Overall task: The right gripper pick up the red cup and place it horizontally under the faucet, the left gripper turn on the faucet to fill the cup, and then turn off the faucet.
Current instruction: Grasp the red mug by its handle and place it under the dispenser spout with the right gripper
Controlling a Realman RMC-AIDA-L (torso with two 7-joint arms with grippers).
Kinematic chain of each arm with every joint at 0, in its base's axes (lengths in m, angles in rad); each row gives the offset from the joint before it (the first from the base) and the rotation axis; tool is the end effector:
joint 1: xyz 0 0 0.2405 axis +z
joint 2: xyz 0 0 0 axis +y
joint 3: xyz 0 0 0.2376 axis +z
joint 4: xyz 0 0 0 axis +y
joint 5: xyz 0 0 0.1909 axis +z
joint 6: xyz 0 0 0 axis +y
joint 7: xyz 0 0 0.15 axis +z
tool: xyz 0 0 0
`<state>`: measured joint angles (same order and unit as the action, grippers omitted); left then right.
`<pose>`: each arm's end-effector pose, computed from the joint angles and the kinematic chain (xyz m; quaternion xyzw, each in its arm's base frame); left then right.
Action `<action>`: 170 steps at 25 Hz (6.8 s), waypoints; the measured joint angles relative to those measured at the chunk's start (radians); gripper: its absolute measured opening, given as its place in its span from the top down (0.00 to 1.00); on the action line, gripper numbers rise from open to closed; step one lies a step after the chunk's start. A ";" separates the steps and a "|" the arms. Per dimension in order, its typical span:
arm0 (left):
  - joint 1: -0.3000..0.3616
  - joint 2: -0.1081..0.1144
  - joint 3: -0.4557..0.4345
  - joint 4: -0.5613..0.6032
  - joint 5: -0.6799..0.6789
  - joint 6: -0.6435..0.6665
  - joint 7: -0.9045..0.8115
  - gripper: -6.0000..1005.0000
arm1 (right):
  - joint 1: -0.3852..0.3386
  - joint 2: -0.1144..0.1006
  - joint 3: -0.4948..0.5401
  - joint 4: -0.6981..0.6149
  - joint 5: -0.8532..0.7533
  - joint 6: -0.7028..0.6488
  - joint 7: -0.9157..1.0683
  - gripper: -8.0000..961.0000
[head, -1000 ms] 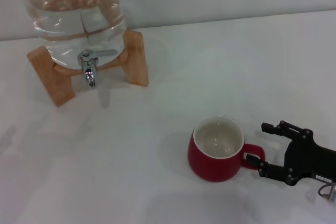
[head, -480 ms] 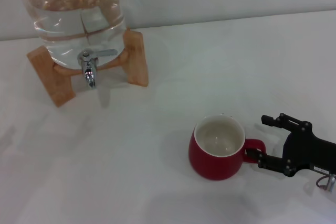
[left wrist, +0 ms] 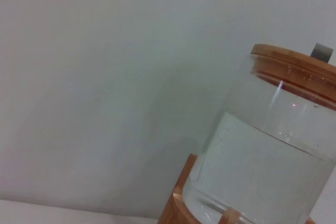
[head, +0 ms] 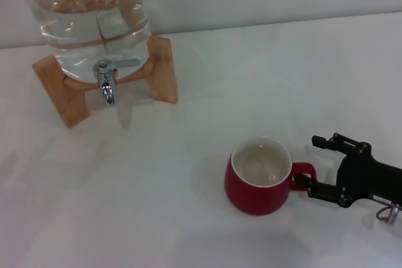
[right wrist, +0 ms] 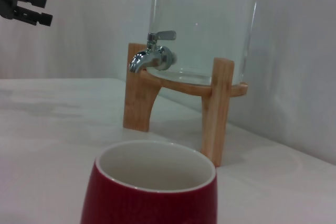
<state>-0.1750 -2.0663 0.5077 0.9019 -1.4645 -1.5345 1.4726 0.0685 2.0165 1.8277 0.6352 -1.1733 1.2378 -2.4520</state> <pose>-0.3123 0.2587 0.1108 -0.7753 -0.3884 -0.3630 0.3410 0.3098 0.2354 -0.0025 -0.9067 0.1100 0.2157 0.3454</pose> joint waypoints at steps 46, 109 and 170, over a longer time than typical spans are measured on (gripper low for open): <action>0.001 -0.002 0.000 -0.001 0.004 -0.009 0.005 0.12 | 0.022 -0.005 0.011 -0.013 0.025 -0.050 0.005 0.19; 0.017 -0.006 -0.001 -0.001 -0.003 -0.023 0.008 0.12 | 0.045 -0.007 -0.010 -0.014 0.027 -0.042 -0.002 0.41; 0.014 -0.009 0.000 -0.002 0.002 -0.025 0.010 0.12 | 0.210 -0.002 -0.351 -0.079 0.400 -0.144 -0.025 0.83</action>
<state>-0.1606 -2.0754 0.5073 0.9004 -1.4630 -1.5595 1.4824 0.2784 2.0141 1.4766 0.5564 -0.7732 1.0934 -2.4767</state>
